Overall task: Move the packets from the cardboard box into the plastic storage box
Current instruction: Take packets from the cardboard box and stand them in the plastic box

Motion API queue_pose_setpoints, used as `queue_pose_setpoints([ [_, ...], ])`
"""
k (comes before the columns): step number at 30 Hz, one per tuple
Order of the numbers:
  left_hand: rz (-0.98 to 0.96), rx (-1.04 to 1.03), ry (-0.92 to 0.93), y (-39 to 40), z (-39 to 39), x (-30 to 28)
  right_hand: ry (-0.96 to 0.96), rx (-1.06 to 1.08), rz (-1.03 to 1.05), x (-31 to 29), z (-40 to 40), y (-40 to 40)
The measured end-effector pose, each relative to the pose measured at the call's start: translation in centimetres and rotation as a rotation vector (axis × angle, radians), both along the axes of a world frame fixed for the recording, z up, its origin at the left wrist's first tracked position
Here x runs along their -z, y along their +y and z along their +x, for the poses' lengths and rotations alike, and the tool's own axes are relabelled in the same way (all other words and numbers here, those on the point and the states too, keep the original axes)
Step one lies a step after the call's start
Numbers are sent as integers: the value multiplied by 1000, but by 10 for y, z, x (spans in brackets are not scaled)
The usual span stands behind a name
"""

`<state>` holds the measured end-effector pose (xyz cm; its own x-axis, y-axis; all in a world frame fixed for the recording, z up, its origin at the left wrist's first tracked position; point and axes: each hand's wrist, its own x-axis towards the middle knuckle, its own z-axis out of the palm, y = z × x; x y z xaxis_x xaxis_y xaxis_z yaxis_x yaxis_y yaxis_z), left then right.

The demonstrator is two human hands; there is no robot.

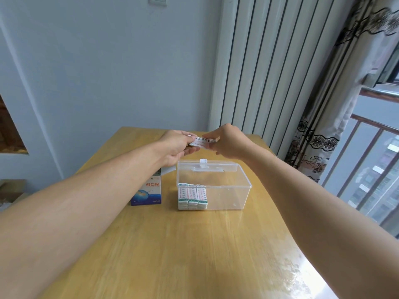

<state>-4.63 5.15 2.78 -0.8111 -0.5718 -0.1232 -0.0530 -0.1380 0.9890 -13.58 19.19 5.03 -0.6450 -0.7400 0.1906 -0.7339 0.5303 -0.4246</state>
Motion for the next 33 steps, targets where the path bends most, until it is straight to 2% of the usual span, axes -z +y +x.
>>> queue_pose_setpoints([
  [2,-15,-11,-10,-1,-1,1,121,-20,82,2,4,-1],
  [9,-77,-15,-10,-1,-1,7,201,-10,127,6,5,-9],
  [11,-171,-25,-25,-3,-1,9,114,-19,153,4,3,-7],
  [15,-366,56,-50,0,1,9,-44,29,68,-5,-2,-3],
  [17,-417,97,-55,4,0,8,-101,55,53,-6,-4,-2],
  [21,-468,106,-53,7,-1,11,-341,150,25,-1,-14,0],
  [25,-811,68,-112,0,-1,16,-290,238,274,27,-28,1],
  [30,-1153,324,-373,-7,5,21,-290,241,628,63,-25,-12],
  [33,-1277,431,-524,-4,10,18,-121,257,736,66,-13,-14],
])
